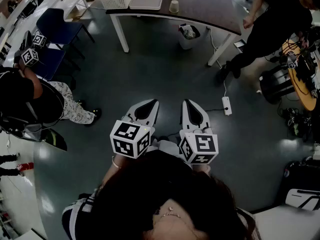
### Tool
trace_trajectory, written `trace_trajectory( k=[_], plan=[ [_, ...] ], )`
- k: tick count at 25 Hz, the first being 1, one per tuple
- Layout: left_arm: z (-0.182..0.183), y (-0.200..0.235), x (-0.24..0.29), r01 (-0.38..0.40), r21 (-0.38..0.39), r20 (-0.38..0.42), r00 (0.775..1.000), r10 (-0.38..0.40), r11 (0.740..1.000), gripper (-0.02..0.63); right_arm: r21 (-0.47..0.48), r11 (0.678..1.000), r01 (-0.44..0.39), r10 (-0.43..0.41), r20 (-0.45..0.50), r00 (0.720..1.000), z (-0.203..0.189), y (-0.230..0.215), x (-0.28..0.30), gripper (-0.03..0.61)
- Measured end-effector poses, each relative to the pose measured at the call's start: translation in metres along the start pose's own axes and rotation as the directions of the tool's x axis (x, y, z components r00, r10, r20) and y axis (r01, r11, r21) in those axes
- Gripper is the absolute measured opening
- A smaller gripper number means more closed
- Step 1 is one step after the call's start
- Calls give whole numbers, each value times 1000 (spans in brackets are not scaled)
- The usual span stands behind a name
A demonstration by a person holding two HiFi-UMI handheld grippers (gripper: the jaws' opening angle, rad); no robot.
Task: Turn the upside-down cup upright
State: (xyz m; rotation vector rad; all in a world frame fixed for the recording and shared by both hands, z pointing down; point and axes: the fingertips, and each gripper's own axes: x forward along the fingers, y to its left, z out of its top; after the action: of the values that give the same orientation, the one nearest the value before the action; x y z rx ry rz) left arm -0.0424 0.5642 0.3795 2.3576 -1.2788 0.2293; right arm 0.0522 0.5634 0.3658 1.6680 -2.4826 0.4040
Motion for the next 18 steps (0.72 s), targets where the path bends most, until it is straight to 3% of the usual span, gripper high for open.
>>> trace_trajectory(
  k=[12,18],
  plan=[
    [2,-10,17,3,3,-18,1000,-3,1000,3,-16,1000,-18,18,9,1000,5,-12,2,17],
    [6,-14,33,-27,-7,13,1000,27,1000,3,-58,997,-41,43,39,998,9,-29,7,18]
  ],
)
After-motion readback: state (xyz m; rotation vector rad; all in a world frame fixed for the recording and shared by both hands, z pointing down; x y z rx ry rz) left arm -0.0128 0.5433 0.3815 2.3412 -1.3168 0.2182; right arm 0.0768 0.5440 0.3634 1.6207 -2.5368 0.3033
